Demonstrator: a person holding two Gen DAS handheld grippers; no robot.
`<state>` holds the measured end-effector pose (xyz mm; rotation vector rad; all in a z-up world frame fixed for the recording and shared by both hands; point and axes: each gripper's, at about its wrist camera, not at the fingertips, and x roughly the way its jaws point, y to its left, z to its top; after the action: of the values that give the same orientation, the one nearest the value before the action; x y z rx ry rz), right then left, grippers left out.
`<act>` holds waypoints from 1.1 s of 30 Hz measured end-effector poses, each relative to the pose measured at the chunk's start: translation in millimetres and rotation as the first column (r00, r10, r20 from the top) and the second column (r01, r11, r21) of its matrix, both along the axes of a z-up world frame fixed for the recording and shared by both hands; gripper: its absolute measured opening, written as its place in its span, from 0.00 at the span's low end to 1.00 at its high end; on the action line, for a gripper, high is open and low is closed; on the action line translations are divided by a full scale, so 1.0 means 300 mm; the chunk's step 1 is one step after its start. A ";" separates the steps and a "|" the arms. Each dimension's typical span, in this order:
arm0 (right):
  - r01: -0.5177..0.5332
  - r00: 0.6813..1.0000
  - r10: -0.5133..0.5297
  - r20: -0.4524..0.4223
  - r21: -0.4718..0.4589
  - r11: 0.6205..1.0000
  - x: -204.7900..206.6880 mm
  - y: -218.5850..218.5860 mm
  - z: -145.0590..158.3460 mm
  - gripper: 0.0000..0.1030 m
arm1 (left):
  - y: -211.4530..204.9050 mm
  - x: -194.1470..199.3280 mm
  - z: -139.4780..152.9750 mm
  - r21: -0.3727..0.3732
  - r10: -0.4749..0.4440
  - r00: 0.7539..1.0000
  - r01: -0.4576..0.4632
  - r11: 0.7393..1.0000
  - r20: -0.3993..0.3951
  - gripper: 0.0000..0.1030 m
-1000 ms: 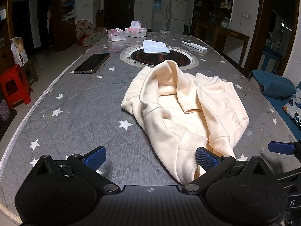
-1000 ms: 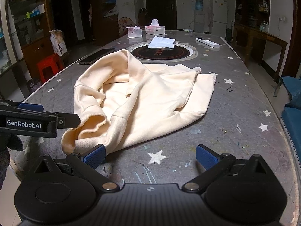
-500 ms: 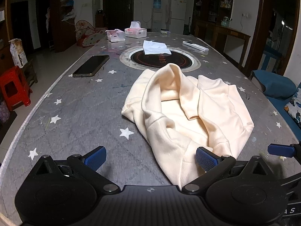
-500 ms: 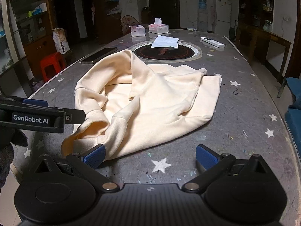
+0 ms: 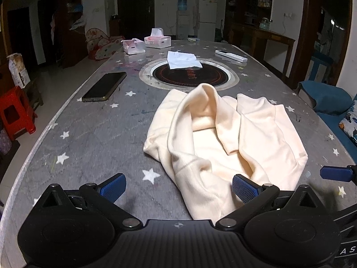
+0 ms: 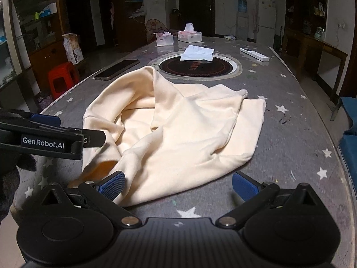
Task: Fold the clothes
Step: 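Move both grippers toward the crumpled cream sweatshirt on the table, then grasp one shirt edge with the left gripper while the right gripper grasps another edge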
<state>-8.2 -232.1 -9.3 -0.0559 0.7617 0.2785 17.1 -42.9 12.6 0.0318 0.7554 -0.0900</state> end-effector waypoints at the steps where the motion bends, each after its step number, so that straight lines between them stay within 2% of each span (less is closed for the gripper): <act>1: 0.000 1.000 0.000 0.001 -0.002 1.000 0.006 0.001 0.000 1.00 | 0.001 0.007 0.002 0.003 0.000 1.000 0.000 1.000 0.002 1.00; 17: -0.018 0.999 0.019 0.027 -0.040 0.999 0.147 0.025 0.011 1.00 | 0.010 0.155 0.056 0.049 -0.025 0.997 0.021 0.999 0.073 1.00; 27: 0.019 0.999 -0.019 0.028 -0.002 1.000 0.286 -0.025 0.010 1.00 | -0.051 0.288 0.083 0.092 -0.135 0.982 0.123 0.988 0.130 0.99; 30: 0.054 0.998 -0.055 0.028 0.021 0.998 0.330 -0.059 0.014 0.99 | -0.078 0.331 0.081 0.096 -0.186 0.973 0.173 0.980 0.137 0.95; 33: 0.089 0.996 -0.090 0.023 0.052 0.995 0.373 -0.099 0.022 0.92 | -0.106 0.374 0.067 0.106 -0.223 0.966 0.210 0.972 0.127 0.89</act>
<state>103.7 -261.8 -2.8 0.0230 0.7297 0.2115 129.4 -74.8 32.6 0.2065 0.6146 -0.2592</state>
